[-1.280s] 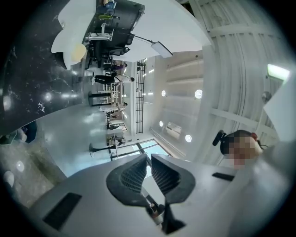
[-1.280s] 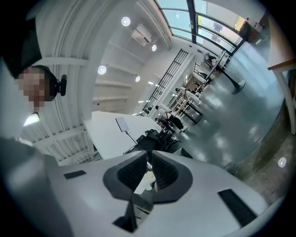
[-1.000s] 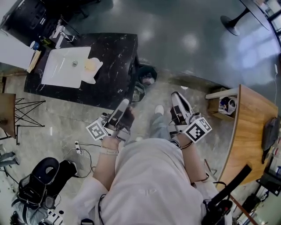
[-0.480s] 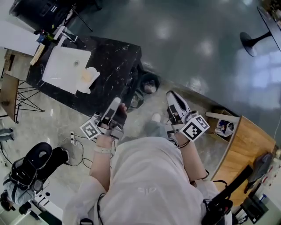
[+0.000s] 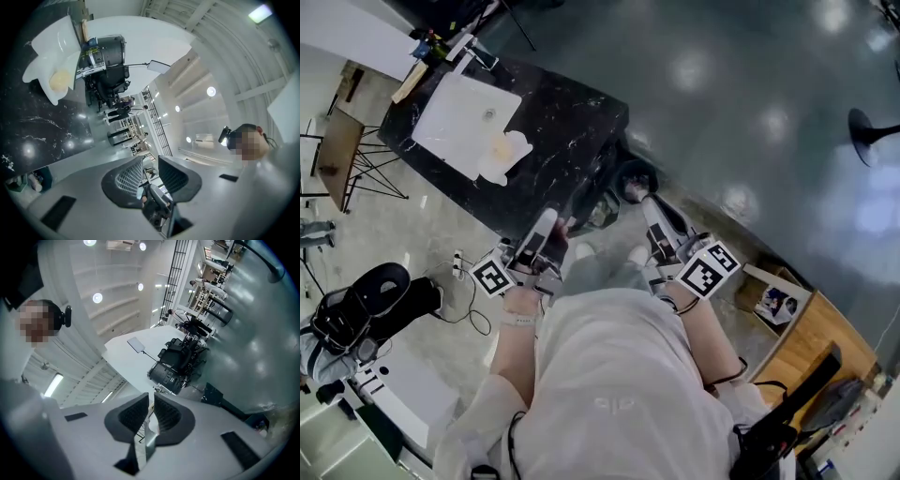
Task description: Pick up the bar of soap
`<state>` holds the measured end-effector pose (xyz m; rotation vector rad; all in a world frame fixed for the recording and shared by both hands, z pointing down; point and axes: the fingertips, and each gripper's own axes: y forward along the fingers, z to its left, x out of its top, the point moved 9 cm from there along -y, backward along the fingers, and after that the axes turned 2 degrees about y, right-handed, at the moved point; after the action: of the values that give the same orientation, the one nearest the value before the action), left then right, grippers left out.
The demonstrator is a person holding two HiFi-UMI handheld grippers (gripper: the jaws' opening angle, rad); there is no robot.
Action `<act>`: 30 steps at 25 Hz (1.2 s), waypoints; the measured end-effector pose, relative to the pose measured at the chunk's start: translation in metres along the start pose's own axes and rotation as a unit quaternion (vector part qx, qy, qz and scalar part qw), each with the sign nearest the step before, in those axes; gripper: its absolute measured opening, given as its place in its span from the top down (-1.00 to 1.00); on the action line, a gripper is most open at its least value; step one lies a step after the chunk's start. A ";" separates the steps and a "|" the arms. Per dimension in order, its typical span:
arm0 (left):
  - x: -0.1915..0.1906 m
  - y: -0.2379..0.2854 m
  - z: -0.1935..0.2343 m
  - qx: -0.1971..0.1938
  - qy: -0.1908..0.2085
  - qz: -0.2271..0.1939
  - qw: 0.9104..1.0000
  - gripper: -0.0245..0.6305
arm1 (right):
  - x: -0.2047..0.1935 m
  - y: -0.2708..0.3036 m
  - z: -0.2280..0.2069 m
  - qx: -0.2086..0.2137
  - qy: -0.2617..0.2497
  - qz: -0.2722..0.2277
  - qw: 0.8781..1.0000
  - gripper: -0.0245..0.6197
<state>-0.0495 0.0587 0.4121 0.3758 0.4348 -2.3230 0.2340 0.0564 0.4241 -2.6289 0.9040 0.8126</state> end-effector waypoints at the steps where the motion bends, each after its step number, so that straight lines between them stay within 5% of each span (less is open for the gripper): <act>1: 0.001 -0.004 -0.001 0.005 0.002 -0.007 1.000 0.65 | -0.001 0.005 0.002 0.007 -0.001 0.006 1.000 0.77; 8: 0.011 -0.025 0.001 0.025 0.023 -0.027 0.999 0.52 | -0.007 0.034 0.017 0.037 -0.019 0.029 0.999 0.77; 12: 0.034 -0.033 0.002 0.029 0.078 -0.019 0.996 0.46 | -0.013 0.053 0.023 0.035 -0.024 0.033 0.999 0.77; 18: 0.068 -0.052 0.010 0.089 0.137 0.007 0.987 0.32 | -0.032 0.097 0.031 0.038 -0.026 0.051 0.998 0.77; 24: 0.115 -0.060 0.016 0.159 0.261 0.049 0.951 0.06 | -0.050 0.143 0.043 0.043 -0.032 0.072 0.996 0.77; 30: 0.162 -0.059 0.041 0.171 0.355 0.106 0.913 -0.17 | -0.068 0.189 0.044 0.048 -0.025 0.087 0.995 0.77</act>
<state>-0.2088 -0.0169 0.3981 1.3889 0.2956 -1.9822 0.0523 -0.0402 0.4184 -2.4626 1.1403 0.8504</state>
